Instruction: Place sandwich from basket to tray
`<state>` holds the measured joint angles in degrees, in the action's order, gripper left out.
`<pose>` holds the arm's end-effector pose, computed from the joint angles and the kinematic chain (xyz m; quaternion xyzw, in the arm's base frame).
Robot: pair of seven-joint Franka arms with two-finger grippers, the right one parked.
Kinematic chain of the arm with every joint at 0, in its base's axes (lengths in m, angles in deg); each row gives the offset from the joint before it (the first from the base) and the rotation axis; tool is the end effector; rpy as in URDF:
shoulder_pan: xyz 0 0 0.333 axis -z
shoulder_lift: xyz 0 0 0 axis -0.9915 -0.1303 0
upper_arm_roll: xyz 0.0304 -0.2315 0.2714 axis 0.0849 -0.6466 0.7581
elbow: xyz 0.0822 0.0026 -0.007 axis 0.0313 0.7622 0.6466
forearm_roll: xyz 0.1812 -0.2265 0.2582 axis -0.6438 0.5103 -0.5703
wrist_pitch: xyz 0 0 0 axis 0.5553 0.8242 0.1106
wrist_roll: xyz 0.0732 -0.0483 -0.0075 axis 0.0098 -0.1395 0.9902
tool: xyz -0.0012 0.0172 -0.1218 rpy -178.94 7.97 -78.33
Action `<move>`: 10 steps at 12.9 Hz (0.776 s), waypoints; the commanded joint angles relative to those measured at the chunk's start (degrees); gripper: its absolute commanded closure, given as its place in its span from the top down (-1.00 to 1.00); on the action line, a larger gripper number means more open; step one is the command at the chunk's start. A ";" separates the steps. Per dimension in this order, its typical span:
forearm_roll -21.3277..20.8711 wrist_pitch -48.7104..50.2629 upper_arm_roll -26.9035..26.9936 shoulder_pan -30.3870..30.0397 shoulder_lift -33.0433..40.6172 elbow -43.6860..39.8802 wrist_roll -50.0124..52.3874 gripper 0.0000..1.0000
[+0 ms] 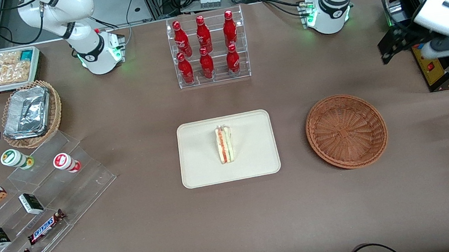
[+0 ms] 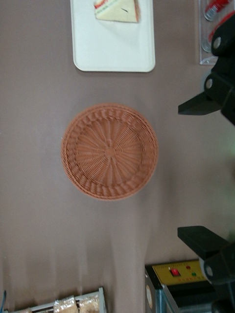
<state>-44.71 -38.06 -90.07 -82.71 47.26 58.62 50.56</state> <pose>0.5017 -0.0684 0.6762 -0.9998 0.0126 -0.0080 0.0113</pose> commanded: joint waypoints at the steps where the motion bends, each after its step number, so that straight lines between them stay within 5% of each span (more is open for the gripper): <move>1: 1.84 0.22 7.62 2.47 2.06 1.96 -6.97 1.00; 10: 1.93 0.66 10.20 3.98 -4.78 -6.55 -7.52 1.00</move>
<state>-43.68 -38.21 -80.76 -79.27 46.23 56.76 43.23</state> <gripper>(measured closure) 0.000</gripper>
